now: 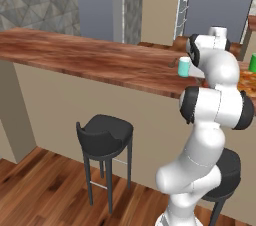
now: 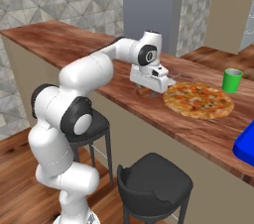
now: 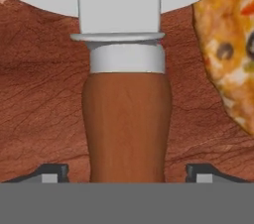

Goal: Take the pizza cutter from the drawer on the left and place it on the dining counter for cutting.

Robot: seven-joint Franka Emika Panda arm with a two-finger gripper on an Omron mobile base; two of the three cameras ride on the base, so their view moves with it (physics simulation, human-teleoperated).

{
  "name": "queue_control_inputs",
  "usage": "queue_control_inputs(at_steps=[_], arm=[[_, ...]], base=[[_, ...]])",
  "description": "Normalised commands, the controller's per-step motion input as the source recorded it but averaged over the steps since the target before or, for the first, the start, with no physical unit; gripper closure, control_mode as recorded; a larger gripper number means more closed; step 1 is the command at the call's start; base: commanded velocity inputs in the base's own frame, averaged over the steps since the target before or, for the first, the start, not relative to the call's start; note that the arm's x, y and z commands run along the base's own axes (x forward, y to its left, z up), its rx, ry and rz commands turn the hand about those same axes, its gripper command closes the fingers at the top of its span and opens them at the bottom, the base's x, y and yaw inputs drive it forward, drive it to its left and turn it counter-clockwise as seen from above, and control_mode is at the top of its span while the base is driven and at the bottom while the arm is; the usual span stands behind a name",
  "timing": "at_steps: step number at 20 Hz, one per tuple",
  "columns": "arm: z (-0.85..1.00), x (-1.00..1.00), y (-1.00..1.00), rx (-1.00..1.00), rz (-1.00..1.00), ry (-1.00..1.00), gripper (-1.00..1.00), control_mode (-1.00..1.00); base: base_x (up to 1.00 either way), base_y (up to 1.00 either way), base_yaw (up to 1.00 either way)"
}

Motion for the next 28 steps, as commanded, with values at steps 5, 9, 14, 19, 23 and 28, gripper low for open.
queue_control_inputs(at_steps=[5, 9, 14, 19, 23, 28], arm=[[0.57, 0.0, 0.0, 0.0, 0.0, -0.03, -1.0, -1.0], [0.81, -0.26, 0.08, -0.04, 0.0, -0.06, -1.0, -1.0], [0.72, -0.71, 0.1, -0.08, 0.0, -0.05, -1.0, -1.0], [0.29, -1.0, 0.27, -0.11, 0.0, -0.05, -1.0, -1.0], [0.0, -1.0, 0.63, -0.13, 0.02, -0.07, -1.0, -1.0], [0.04, -1.0, 0.87, -0.07, 0.06, -0.09, -1.0, -1.0]], base=[[0.0, 0.0, 0.0], [0.0, 0.0, 0.0], [0.0, 0.0, 0.0], [0.0, 0.0, 0.0], [0.0, 0.0, 0.0], [0.0, 0.0, 0.0]])
